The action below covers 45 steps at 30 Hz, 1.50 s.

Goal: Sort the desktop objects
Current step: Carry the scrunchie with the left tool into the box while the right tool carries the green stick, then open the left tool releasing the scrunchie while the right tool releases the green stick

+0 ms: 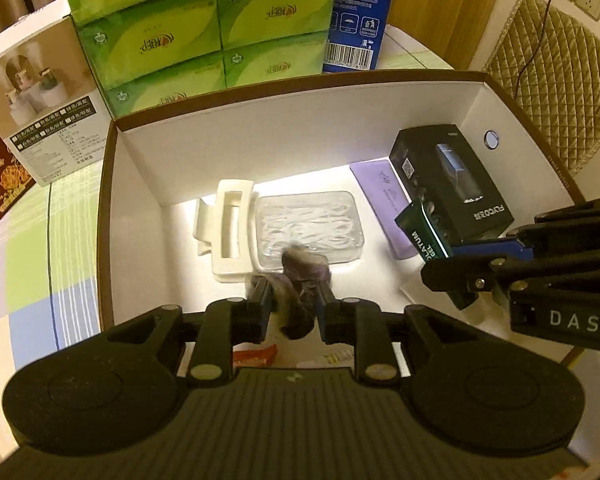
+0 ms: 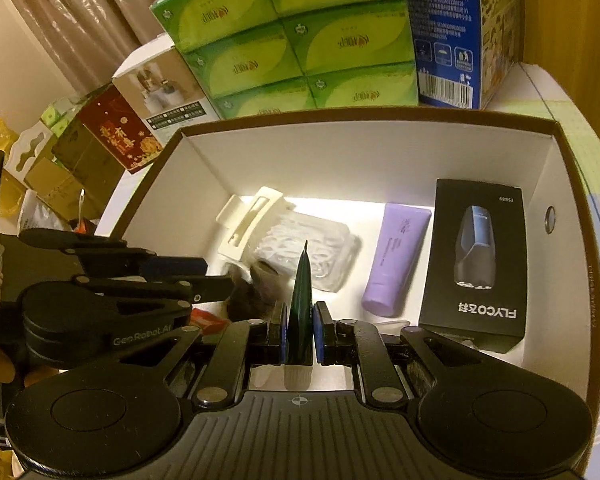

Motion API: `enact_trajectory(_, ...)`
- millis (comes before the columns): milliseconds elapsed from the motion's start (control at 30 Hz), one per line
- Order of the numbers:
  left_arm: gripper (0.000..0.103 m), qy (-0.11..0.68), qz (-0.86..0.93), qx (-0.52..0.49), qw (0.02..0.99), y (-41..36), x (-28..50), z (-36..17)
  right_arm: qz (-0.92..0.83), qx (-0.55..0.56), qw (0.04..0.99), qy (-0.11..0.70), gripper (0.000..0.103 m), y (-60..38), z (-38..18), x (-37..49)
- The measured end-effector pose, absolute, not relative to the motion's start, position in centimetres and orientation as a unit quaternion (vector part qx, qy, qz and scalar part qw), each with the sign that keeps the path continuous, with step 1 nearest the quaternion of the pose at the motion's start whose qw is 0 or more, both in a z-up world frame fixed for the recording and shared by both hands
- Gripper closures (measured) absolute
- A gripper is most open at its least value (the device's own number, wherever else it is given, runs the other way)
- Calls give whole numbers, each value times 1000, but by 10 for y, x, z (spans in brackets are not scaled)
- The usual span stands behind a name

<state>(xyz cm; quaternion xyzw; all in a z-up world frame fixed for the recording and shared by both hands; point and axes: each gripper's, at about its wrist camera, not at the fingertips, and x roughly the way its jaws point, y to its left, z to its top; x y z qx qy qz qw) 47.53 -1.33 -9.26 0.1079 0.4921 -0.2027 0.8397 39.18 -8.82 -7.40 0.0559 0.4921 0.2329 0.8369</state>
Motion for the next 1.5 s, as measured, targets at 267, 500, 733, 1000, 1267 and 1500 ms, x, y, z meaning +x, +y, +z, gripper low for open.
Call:
enact_trajectory(267,75,487,-200,114,843,-8,479,-91,229,52,831,505,93,-81,-85,396)
enact_trajectory(500,71,484,-192,117,845,-4,480,-90,222,55,826,516,93,-78,-94,400)
enact_trajectory(733,69,478,-192,118,849,-1,478,-86,225,41,826,516,92,-72,-97,403)
enact_trajectory(1000,62,461,-189,112,860,7,471,-72,219,11,850,479,38,-76,-79,387)
enact_trajectory(1267,39,442,-184,103,872,13,456,-56,197,-4,866,459,7,-90,-62,363)
enact_trajectory(1500,15,410,-162,112,891,14,436,-42,173,3,877,449,2,-101,-48,337)
